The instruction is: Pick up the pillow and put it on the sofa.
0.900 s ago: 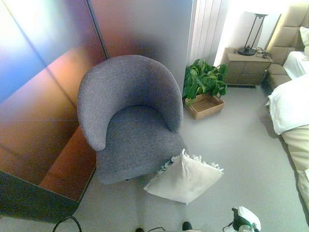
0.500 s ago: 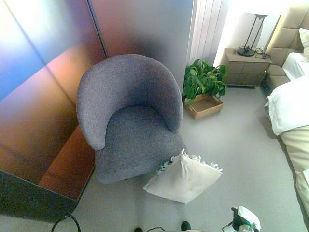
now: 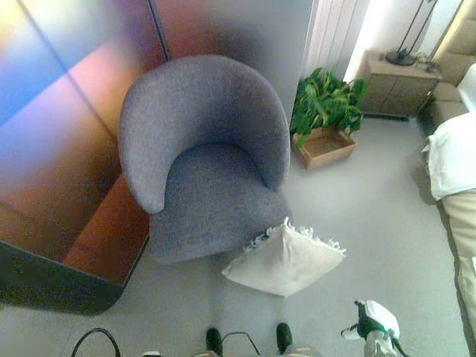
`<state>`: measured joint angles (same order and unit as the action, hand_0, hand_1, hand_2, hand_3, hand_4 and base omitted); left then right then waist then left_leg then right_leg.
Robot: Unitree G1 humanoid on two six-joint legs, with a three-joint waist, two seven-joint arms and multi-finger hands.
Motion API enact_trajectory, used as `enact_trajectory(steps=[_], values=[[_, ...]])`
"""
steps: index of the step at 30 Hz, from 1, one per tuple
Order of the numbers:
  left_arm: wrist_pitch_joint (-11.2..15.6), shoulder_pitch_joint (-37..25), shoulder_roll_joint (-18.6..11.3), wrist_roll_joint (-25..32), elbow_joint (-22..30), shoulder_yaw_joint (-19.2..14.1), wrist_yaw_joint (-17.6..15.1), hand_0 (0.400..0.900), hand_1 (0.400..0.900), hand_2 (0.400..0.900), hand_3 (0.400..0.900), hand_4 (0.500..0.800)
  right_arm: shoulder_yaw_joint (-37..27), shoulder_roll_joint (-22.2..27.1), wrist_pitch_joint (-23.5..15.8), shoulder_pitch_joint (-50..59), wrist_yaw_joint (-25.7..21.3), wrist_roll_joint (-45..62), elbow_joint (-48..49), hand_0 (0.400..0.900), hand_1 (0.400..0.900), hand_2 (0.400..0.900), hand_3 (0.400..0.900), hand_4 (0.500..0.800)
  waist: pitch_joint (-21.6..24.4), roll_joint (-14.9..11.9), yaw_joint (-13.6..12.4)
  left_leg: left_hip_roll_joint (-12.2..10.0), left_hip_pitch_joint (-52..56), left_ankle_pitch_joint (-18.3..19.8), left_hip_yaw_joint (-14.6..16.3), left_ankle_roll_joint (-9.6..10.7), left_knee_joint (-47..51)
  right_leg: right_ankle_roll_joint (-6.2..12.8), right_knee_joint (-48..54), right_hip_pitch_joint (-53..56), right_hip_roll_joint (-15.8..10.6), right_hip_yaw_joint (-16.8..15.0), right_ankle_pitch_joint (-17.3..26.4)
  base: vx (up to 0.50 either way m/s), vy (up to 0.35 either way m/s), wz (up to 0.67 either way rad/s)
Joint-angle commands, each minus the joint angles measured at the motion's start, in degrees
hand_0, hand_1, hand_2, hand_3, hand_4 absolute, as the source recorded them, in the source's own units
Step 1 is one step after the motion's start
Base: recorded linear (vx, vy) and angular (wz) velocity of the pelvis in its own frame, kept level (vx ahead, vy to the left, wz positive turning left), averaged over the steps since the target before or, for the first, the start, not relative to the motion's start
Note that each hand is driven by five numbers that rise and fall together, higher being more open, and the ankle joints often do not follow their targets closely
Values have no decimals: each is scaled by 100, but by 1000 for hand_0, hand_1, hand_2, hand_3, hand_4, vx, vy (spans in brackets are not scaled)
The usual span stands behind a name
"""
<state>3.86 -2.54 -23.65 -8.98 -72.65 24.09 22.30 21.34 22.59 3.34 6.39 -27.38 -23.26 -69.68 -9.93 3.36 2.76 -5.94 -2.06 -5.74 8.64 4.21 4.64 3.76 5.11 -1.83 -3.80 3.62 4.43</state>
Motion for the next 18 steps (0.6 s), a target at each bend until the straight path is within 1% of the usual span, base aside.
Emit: enact_trajectory(steps=[1, 2, 6, 12, 18], values=[[-117, -530, 147, 311, -55, 36, -56, 900, 900, 900, 900, 800, -21, 555, -52, 931, -475, -74, 111, 900, 900, 900, 900, 800, -610, -284, -175, 282, -42, 422, -77, -250, 36, 275, -11, -217, -98, 285, 129, -117, -75, 12], [-137, -604, 133, 381, -40, 53, -69, 900, 900, 900, 900, 800, 1, 641, -64, 1061, -483, -78, 136, 900, 900, 900, 900, 800, -696, -265, -194, 287, -153, 393, -112, -249, 36, 266, -11, -307, -95, 300, 151, -106, -74, 10], [-372, -873, 110, 715, -26, 31, -48, 900, 900, 900, 900, 800, 137, 890, -99, 1505, -429, -99, 196, 900, 900, 900, 900, 800, -956, -208, -241, 296, -472, 299, -220, -230, 36, 215, -46, -567, -70, 389, 171, -72, -64, 10], [-685, -1248, 146, 858, -157, -31, -81, 900, 900, 900, 900, 800, 347, 1122, -53, 2214, -361, 148, 261, 900, 900, 900, 900, 800, -1290, -186, -287, 311, -893, 167, -367, -184, 36, 178, -59, -920, -34, 429, 209, -81, -51, 9], [-820, -1507, 229, 1062, -205, 7, -199, 900, 900, 900, 900, 800, 436, 1518, -284, 2849, -78, 426, 424, 900, 900, 900, 900, 800, -1530, -158, -353, 340, -1302, 40, -497, -148, 36, 143, -402, -1354, -3, 522, 68, -80, 0, 5]])
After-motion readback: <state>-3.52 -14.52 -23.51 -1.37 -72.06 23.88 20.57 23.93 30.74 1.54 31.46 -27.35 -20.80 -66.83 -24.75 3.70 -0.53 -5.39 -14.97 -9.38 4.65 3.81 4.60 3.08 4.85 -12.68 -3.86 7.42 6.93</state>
